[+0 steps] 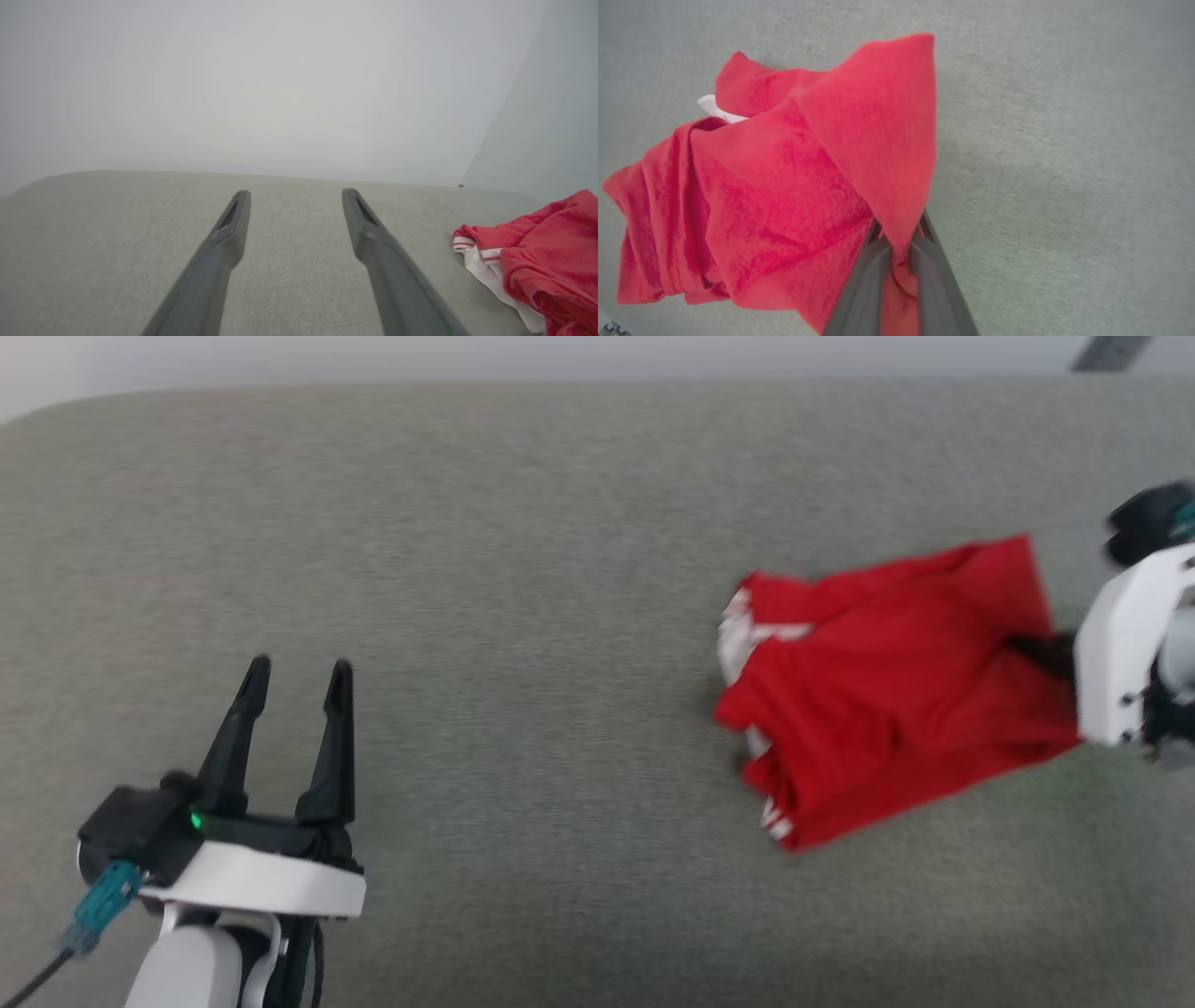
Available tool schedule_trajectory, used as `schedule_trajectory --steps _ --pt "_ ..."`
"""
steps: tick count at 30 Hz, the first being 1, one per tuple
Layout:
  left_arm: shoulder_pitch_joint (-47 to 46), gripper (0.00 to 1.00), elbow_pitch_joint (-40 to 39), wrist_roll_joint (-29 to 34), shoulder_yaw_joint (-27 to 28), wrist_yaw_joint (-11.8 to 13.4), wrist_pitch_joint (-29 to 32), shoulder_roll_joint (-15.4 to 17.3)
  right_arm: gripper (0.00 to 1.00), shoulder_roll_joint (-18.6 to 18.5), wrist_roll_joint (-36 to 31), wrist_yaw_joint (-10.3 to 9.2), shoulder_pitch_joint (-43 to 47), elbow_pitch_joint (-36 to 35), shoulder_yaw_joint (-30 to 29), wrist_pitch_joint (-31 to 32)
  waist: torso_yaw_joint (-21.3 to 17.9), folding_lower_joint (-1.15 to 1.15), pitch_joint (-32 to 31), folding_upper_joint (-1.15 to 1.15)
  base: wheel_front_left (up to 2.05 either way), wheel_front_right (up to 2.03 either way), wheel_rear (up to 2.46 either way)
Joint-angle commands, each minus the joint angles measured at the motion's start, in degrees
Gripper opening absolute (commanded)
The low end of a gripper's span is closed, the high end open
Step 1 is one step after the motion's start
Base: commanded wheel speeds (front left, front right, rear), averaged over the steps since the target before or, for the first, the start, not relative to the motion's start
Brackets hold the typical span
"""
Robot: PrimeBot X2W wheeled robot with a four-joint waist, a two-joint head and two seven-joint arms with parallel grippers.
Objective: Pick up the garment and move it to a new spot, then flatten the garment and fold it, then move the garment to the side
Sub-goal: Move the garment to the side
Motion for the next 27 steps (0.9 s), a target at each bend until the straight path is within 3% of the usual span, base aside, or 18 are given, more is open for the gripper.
schedule_trajectory --steps 1,18,27 --pt "-1.34 1.0 0.01 0.21 -0.42 -0.17 -0.27 0.28 0.0 -0.34 -0.54 0.0 -1.07 -0.01 -0.47 -0.81 -2.09 0.0 1.34 0.0 0.0 0.0 0.0" --pt "-14.58 1.0 1.91 -0.69 -14.58 -0.18 -0.27 4.49 0.0 -5.65 -7.64 0.0 -11.36 8.92 -1.07 -11.23 -12.67 0.0 7.69 0.0 0.0 0.0 0.0" --pt "-19.69 1.0 2.81 -1.28 -20.72 -0.18 -0.27 5.57 0.0 -6.09 -13.55 0.0 -16.5 16.1 -1.92 -17.62 -15.34 0.0 10.58 0.0 0.0 0.0 0.0"
